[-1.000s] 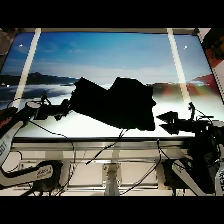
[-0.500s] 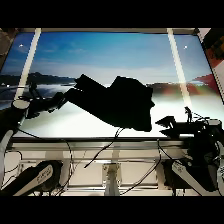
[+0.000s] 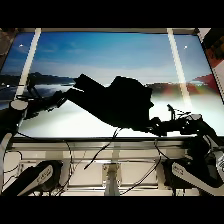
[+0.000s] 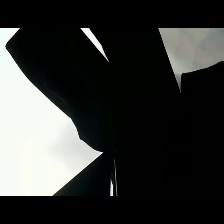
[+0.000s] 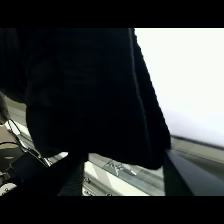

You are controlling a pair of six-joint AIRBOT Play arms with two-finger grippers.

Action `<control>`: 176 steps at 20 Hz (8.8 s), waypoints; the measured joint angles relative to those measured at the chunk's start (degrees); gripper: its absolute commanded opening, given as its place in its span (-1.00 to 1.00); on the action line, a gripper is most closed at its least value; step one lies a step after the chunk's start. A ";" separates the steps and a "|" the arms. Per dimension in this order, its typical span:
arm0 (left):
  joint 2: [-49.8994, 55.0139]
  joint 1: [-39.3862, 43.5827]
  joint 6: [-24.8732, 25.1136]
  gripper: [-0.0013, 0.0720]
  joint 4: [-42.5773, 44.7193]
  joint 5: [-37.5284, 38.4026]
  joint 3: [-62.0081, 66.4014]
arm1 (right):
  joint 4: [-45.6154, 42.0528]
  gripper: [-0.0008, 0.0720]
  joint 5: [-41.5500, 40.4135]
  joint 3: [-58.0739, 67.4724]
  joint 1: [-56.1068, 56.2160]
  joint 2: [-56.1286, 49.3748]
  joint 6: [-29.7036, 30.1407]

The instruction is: Fold the clothes and pants, and hang the long-sleeved shirts on hangers.

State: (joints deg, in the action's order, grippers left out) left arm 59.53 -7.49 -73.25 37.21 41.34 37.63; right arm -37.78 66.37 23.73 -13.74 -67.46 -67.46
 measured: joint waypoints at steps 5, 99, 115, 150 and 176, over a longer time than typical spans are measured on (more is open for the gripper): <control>-0.07 0.48 0.61 -0.96 0.17 -1.03 0.46 | 2.58 -0.94 0.98 1.07 1.97 -0.15 0.11; 15.47 8.83 -51.06 0.46 77.81 -21.59 16.57 | -52.37 -0.94 0.66 31.98 -24.46 -6.88 -24.96; 11.67 -5.73 -5.01 -0.96 36.30 11.69 16.61 | -43.23 -0.94 -0.55 35.54 -24.46 -12.09 -16.57; 14.69 -18.36 15.30 -0.96 15.08 33.14 21.44 | -31.54 -0.94 6.03 49.75 -24.46 -14.73 -8.61; 9.09 -26.53 16.20 -0.96 24.04 37.29 15.30 | -38.03 -0.94 20.50 37.57 -38.64 -6.71 -9.92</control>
State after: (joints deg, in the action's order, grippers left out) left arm 68.62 -34.02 -57.06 61.25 78.63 52.93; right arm -75.81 86.87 61.30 -52.38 -74.17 -77.38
